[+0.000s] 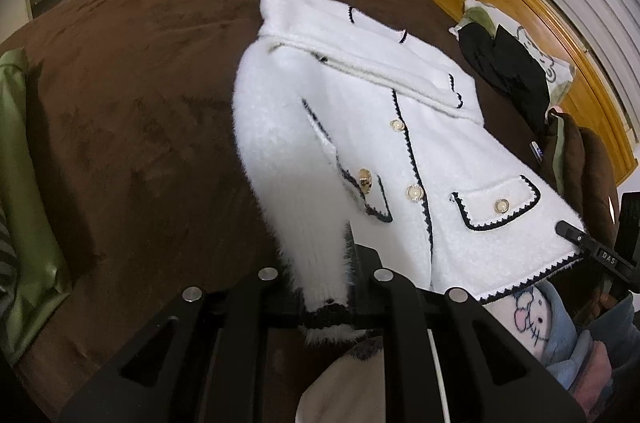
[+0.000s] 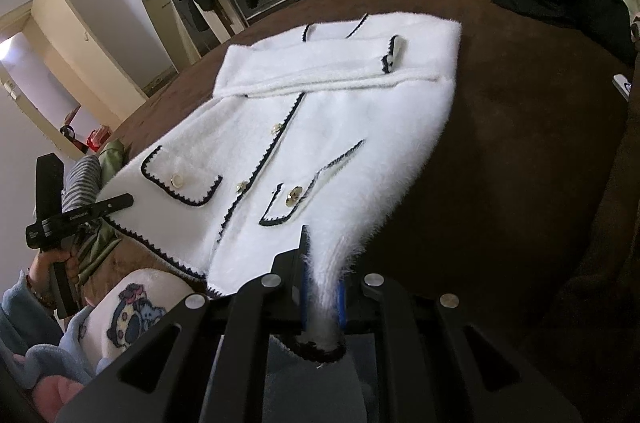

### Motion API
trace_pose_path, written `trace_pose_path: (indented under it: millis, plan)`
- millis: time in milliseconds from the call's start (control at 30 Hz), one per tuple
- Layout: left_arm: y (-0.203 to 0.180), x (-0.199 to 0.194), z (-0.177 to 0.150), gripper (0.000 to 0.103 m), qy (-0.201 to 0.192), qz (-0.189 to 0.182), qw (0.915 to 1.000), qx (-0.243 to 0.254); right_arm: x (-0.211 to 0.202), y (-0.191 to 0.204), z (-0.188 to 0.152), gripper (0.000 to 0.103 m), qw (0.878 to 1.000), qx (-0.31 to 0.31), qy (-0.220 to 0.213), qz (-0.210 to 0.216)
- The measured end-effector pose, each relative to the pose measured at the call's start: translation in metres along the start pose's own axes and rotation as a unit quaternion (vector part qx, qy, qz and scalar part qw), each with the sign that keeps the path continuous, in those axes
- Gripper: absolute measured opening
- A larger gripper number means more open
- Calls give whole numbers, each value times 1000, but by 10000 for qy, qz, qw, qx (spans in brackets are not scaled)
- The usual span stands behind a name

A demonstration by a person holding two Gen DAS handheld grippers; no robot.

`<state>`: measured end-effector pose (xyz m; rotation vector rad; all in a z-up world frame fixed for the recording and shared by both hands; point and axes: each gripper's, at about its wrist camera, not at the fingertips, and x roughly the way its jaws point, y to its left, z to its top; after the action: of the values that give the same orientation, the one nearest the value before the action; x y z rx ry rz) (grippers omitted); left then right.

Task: Fold large clothes
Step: 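Carry the hem with both tools over the collar and lay it down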

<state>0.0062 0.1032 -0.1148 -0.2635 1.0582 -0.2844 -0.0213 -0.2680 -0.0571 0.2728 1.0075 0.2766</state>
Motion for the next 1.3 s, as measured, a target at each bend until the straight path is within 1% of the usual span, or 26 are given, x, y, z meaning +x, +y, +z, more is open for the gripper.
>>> trace_pose_path:
  millis: [200, 333, 500, 533, 767, 900, 1033, 1167, 1300]
  plan:
    - [-4, -11, 19, 17, -280, -3, 9996, 51, -10, -8, 23, 10, 9995, -70, -313, -54]
    - [-8, -18, 40, 17, -518, 33, 9986, 89, -19, -10, 48, 10, 9980, -140, -620, -76]
    - [-16, -25, 78, 17, -870, 174, 9959, 175, -22, -10, 87, 10, 9945, -357, -969, -153]
    - [-15, -26, 84, 17, -952, 151, 9952, 162, -22, -12, 98, 10, 9933, -381, -1074, -199]
    - [-16, -19, 141, 17, -1367, 240, 9900, 232, -10, -27, 151, 10, 9880, -321, -1469, -349]
    - [-19, -4, 172, 17, -1489, 317, 9879, 308, 8, -37, 178, 10, 9864, -301, -1569, -397]
    - [-20, 21, 206, 17, -1557, 369, 9863, 391, 31, -47, 206, 10, 9852, -346, -1608, -483]
    - [-19, 49, 234, 17, -1558, 437, 9858, 449, 55, -60, 227, 10, 9851, -351, -1579, -591]
    - [-15, 85, 261, 17, -1457, 537, 9864, 544, 86, -78, 245, 10, 9855, -290, -1523, -695]
